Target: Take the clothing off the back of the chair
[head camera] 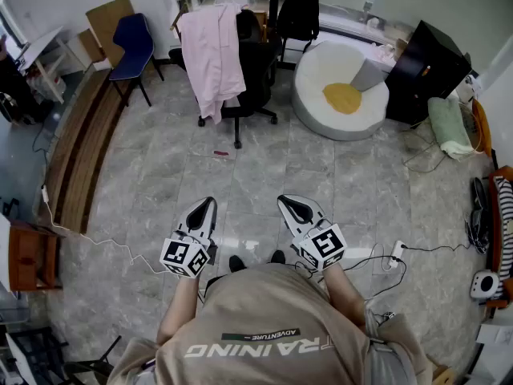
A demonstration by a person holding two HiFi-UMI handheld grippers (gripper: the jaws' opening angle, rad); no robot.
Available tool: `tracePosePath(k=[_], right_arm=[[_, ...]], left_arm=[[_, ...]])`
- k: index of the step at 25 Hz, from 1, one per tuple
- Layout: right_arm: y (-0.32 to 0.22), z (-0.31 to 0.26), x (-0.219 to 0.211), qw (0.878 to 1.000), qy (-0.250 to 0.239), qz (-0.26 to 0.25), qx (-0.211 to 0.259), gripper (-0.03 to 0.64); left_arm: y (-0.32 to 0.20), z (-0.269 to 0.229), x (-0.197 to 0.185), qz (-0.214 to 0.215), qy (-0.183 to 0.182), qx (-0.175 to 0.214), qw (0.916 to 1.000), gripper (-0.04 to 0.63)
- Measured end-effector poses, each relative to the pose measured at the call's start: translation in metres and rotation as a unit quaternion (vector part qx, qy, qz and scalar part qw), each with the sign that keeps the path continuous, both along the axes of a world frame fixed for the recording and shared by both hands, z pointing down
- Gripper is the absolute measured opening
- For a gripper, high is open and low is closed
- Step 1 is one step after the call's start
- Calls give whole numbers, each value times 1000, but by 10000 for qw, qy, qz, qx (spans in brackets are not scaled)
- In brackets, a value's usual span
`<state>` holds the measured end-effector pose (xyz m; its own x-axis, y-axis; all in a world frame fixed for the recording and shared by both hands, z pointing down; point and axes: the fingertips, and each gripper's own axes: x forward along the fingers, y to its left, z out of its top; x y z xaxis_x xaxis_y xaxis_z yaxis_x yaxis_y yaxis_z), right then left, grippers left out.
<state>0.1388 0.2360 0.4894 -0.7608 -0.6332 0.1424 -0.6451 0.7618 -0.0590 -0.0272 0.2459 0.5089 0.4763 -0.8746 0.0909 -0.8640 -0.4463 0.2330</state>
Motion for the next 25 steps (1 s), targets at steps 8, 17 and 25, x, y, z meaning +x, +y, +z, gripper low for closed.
tracePosePath(k=[8,17,25], right_arm=[[2,-1,0,9998,-100,-145,36,34],[5,3,-9,9997,-52,-218,-55,35],[8,4,-30,9995,-16,-310,-93,35]], left_arm=[[0,-3,10,132,-46,82,9999,21],[9,0,-3,70,-46,-1,10000,21],[11,0,-26,46,-47,23,10000,21]])
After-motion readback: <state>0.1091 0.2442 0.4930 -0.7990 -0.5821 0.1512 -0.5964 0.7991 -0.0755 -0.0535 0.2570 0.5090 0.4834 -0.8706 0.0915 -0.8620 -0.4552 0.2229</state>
